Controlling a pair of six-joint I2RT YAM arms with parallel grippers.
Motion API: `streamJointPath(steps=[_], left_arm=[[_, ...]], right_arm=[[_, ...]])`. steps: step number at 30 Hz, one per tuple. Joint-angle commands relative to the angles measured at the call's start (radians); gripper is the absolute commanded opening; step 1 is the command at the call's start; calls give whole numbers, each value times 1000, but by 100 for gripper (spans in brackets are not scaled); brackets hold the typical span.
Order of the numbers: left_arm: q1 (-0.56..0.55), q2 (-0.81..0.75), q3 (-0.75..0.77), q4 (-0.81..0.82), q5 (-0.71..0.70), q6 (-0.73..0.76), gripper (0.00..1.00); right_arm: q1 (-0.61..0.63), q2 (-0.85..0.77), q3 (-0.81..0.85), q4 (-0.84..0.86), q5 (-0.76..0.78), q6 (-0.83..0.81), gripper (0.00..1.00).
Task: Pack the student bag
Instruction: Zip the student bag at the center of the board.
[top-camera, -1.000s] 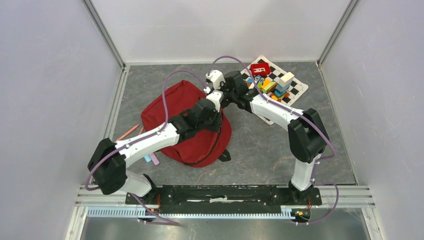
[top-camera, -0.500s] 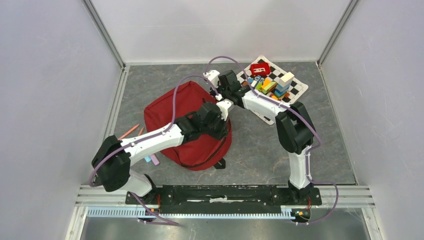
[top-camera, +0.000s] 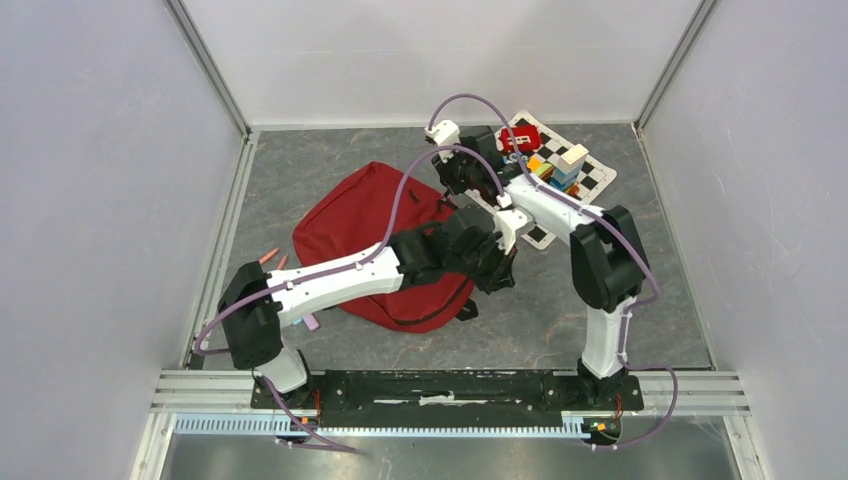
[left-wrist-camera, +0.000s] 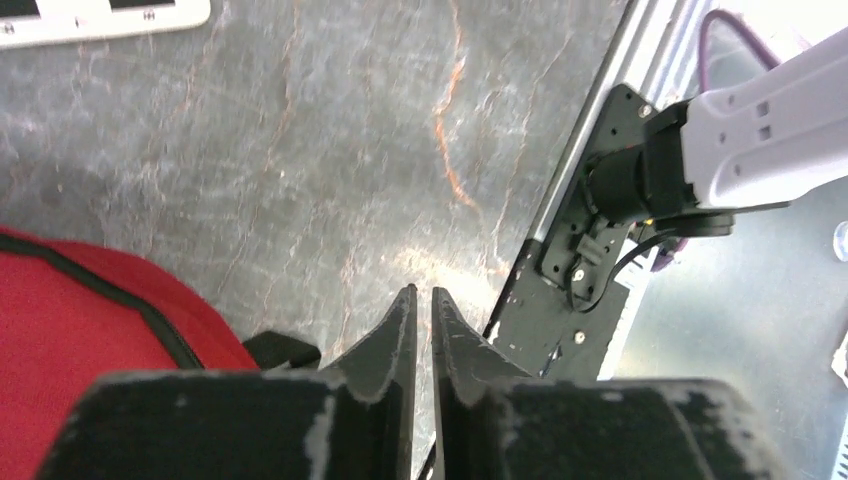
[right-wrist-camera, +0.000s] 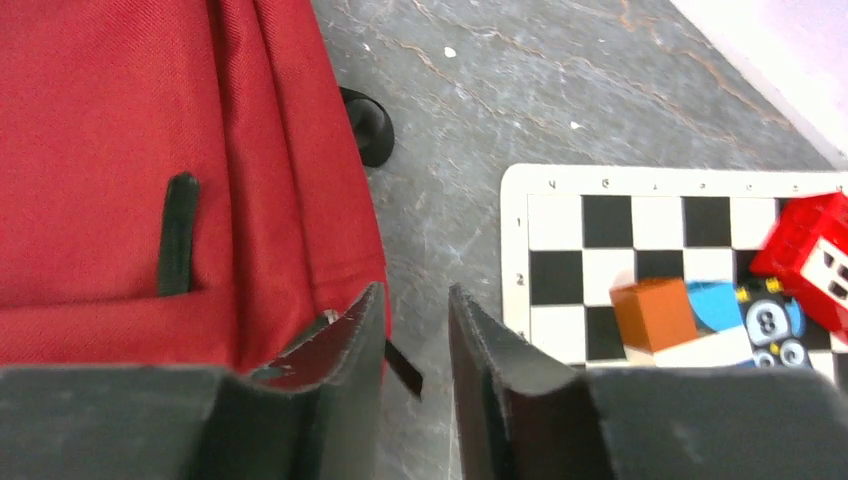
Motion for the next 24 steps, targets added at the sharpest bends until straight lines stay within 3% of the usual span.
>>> streamJointPath(steps=[1, 4, 10, 14, 19, 24], left_arm=[[18, 44, 131, 13, -44, -36, 29], [19, 27, 137, 6, -126, -48, 57], [57, -104, 54, -41, -254, -56, 86], [148, -197, -3, -121, -276, -50, 92], [334, -274, -52, -157, -191, -43, 98], [477, -222, 13, -213, -163, -49, 99]], right_arm=[[6, -202, -88, 85, -25, -43, 47], [-8, -266, -116, 53, 7, -49, 68], [-76, -309, -97, -49, 19, 19, 77], [-121, -341, -129, -66, -8, 90, 78], [-154, -385, -181, -77, -37, 148, 78], [-156, -415, -256, -74, -143, 194, 77]])
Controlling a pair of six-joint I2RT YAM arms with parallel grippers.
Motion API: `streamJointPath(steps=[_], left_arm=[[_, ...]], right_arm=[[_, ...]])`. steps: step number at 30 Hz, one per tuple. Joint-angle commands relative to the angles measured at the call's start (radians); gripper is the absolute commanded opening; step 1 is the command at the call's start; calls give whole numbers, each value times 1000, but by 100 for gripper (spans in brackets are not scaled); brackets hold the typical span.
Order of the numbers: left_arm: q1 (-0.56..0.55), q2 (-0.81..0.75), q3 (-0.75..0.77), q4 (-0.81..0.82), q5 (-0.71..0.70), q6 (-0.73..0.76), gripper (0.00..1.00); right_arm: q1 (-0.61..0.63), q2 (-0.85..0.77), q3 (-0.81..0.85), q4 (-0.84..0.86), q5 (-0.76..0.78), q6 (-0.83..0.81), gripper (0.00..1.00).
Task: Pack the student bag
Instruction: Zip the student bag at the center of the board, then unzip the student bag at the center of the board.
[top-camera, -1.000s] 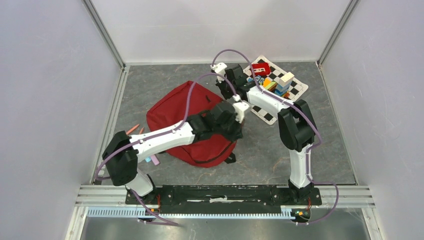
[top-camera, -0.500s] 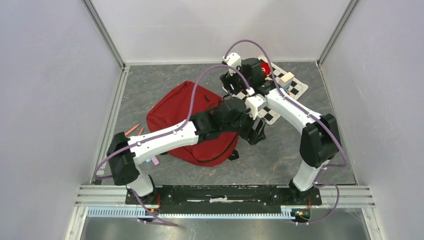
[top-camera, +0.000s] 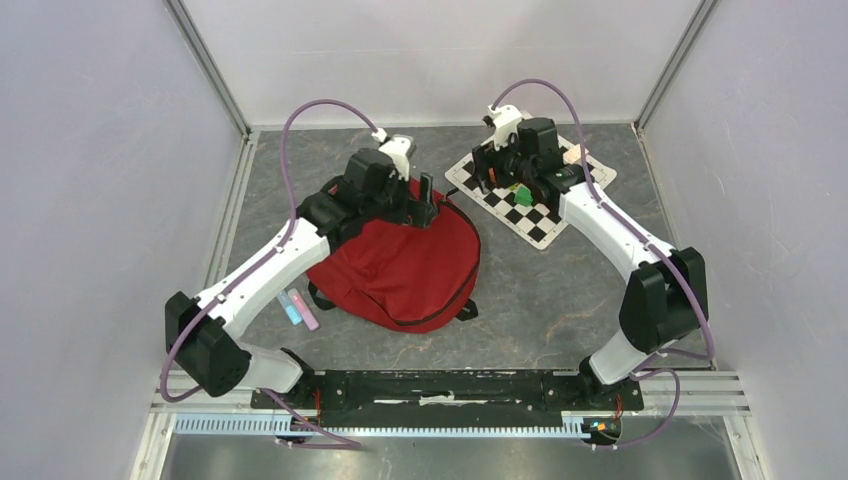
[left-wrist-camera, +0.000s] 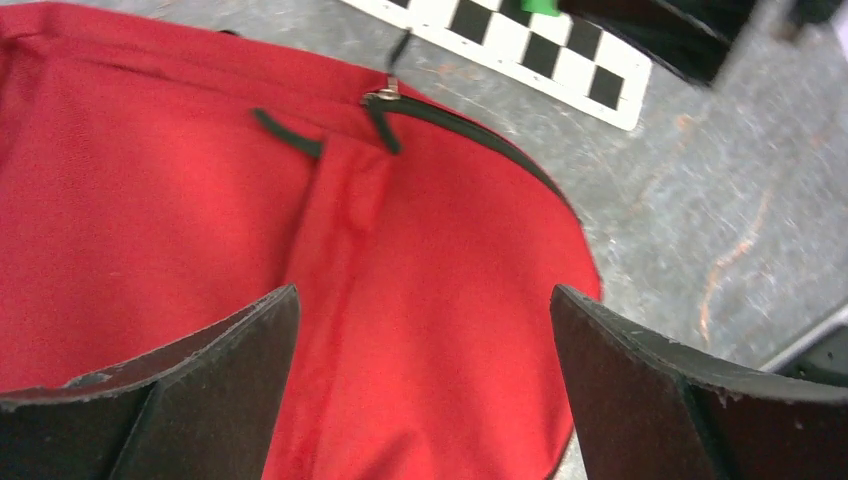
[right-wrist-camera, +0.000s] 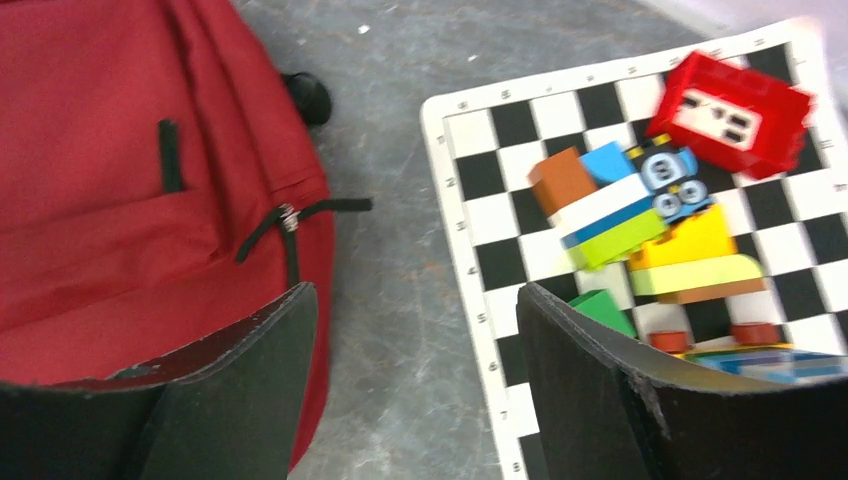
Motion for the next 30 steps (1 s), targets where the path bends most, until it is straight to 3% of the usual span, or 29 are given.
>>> streamJointPath(steps=[1, 6, 13, 16, 22, 30], left_arm=[[88, 44, 76, -63, 15, -48, 99], [170, 187, 142, -18, 59, -152, 93], [211, 384, 284, -8, 59, -201, 70], [218, 443, 333, -18, 24, -203, 64], [220, 531, 417, -79, -29, -186, 58], [220, 533, 374, -68, -20, -180, 58]], right_arm=[[10, -53, -80, 29, -127, 82, 77], [10, -63, -171, 54, -180, 143, 75], [13, -41, -214, 75, -219, 163, 74], [16, -22, -208, 79, -231, 180, 73], [18, 15, -171, 68, -241, 169, 71], [19, 55, -136, 51, -251, 156, 70]])
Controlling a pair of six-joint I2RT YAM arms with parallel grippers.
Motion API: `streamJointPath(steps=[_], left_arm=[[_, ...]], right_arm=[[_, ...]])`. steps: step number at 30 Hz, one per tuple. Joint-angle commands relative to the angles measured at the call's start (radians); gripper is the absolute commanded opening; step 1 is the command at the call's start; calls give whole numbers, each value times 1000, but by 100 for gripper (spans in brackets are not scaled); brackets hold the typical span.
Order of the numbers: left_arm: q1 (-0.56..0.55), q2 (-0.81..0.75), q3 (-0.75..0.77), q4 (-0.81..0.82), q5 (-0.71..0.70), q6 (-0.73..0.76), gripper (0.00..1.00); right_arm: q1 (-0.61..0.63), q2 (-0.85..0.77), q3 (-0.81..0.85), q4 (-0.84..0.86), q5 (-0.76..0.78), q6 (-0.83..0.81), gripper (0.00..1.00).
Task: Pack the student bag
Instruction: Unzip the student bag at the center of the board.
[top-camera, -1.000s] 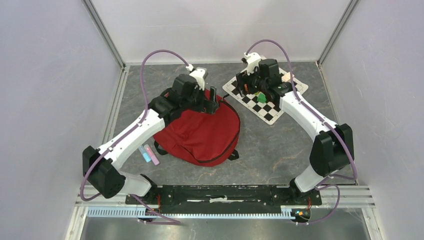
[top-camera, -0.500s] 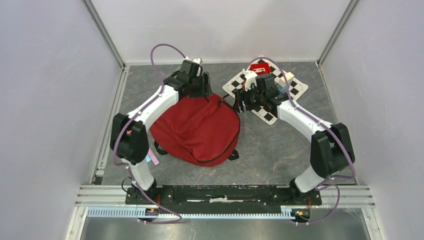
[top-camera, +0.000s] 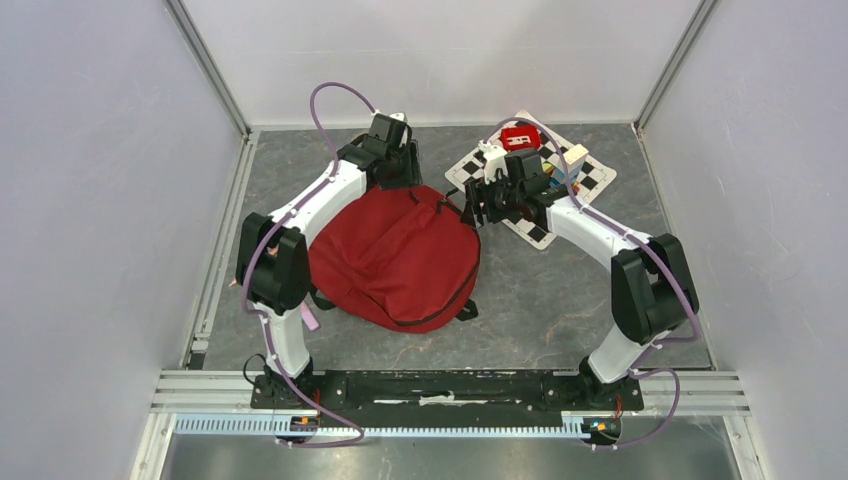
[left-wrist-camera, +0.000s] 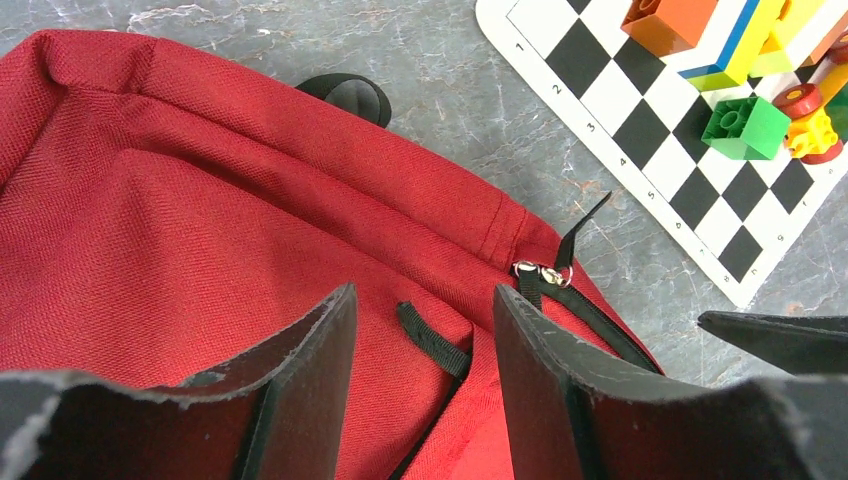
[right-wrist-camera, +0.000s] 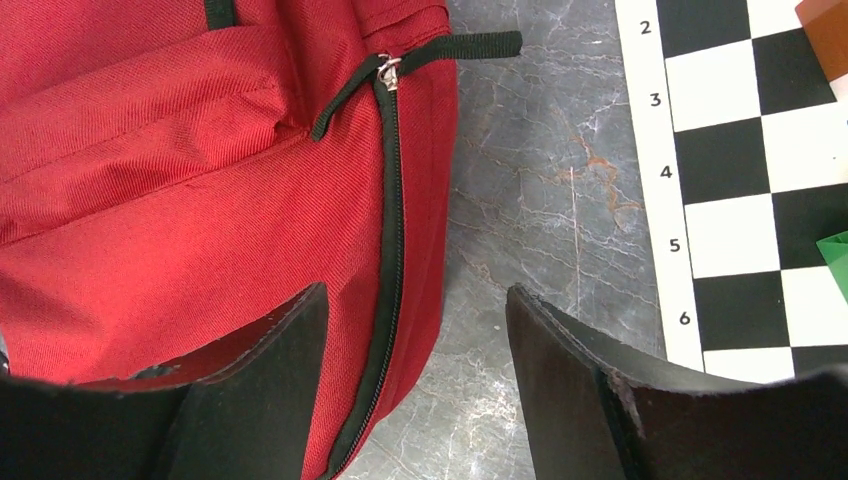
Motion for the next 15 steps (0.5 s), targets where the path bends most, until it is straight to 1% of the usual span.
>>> streamJointPath(steps=[1, 6, 10, 15], left_arm=[[4, 2, -6, 21, 12, -18, 58], [3, 19, -23, 34, 22, -46, 55], [2, 28, -35, 37, 58, -58, 53], [2, 29, -43, 62, 79, -58, 42]], right_arm=[[5, 15, 66, 21, -20, -5, 70], [5, 25, 72, 22, -27, -8, 70], [4, 28, 71, 21, -29, -8, 69], [5, 27, 66, 22, -29, -8, 69]])
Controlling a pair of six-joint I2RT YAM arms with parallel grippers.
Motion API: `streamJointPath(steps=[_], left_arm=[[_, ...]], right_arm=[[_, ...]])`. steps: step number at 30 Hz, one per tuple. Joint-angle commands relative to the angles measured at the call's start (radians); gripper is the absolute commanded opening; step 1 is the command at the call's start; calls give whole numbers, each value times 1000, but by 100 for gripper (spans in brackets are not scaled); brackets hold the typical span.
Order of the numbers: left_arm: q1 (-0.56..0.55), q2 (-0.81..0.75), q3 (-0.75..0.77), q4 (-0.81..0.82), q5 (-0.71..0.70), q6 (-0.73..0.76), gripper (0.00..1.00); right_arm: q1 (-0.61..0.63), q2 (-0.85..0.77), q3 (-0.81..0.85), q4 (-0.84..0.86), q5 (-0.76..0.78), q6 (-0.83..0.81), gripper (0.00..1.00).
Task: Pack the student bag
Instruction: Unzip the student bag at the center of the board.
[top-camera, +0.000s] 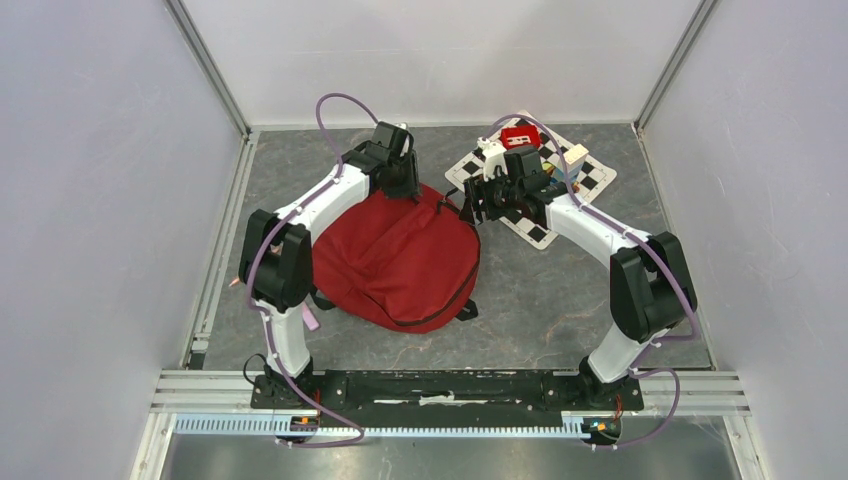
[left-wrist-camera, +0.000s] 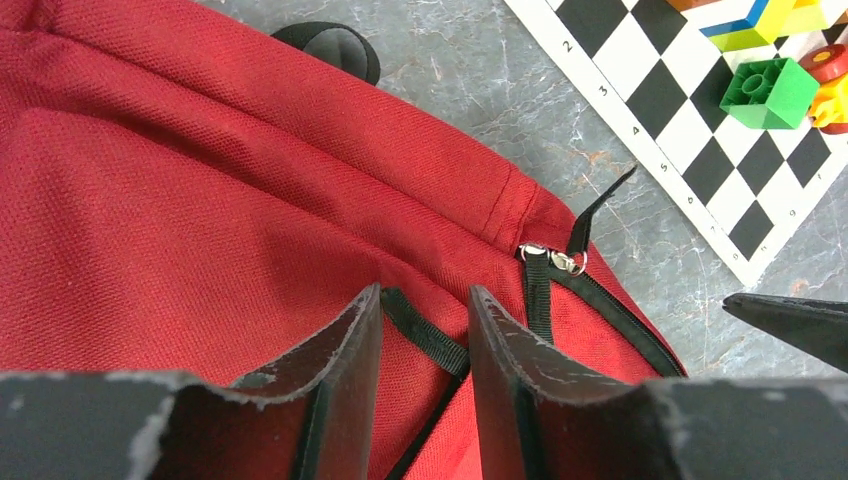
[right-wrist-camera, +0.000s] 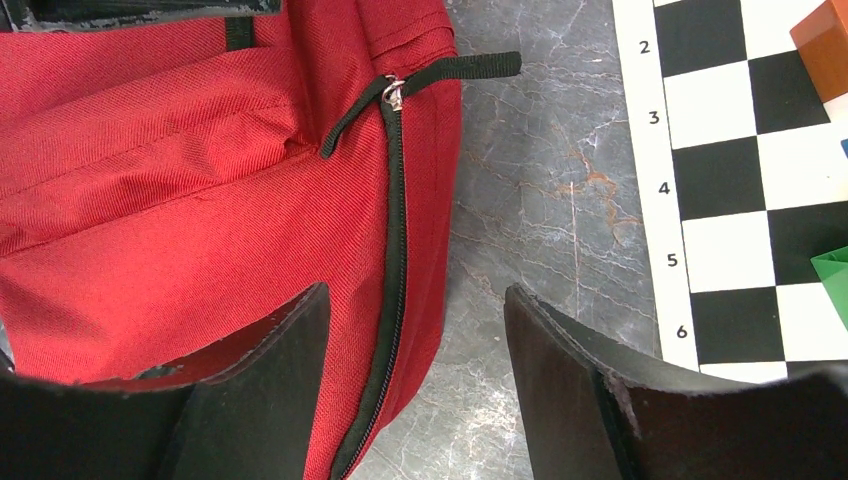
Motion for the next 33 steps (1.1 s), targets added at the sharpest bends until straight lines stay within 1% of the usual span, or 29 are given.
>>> streamJointPath(steps=[1, 2, 4, 7, 8, 13, 19, 22, 24, 26, 27, 29, 31, 33], left_arm=[[2, 9, 4, 46, 33, -35, 40], [2, 8, 1, 45, 35, -37, 36], [2, 4, -8, 48, 43, -44, 26], [2, -14, -32, 60, 42, -51, 4], [2, -23, -38, 62, 35, -52, 2], [2, -89, -104, 109, 5, -66, 2], [2, -143, -167, 145, 6, -83, 2], [2, -156, -182, 148, 4, -84, 2], [2, -169, -200, 150, -8, -81, 2], [2, -193, -230, 155, -18, -76, 2], [1, -210, -246, 162, -46, -74, 2], [2, -249, -293, 190, -52, -73, 2], [2, -289, -350, 217, -51, -73, 2], [3, -329, -400, 221, -61, -70, 2]], right_arm=[[5, 8, 35, 22, -21, -6, 69], [5, 8, 36, 22, -20, -6, 69], [5, 11, 36, 22, -21, -7, 69], [6, 28, 54, 23, -17, -11, 69], [5, 35, 58, 30, -12, -13, 69], [7, 113, 122, 46, -14, -26, 69], [39, 236, 246, 48, -43, -47, 70], [48, 299, 312, 34, -47, -48, 67], [48, 340, 357, 8, -50, -55, 60], [48, 363, 392, -19, -26, -59, 48], [48, 368, 397, -25, -20, -63, 40], [48, 372, 394, -29, -20, -66, 21], [48, 369, 388, -30, -15, -66, 1], [47, 365, 383, -31, -4, -66, 0]])
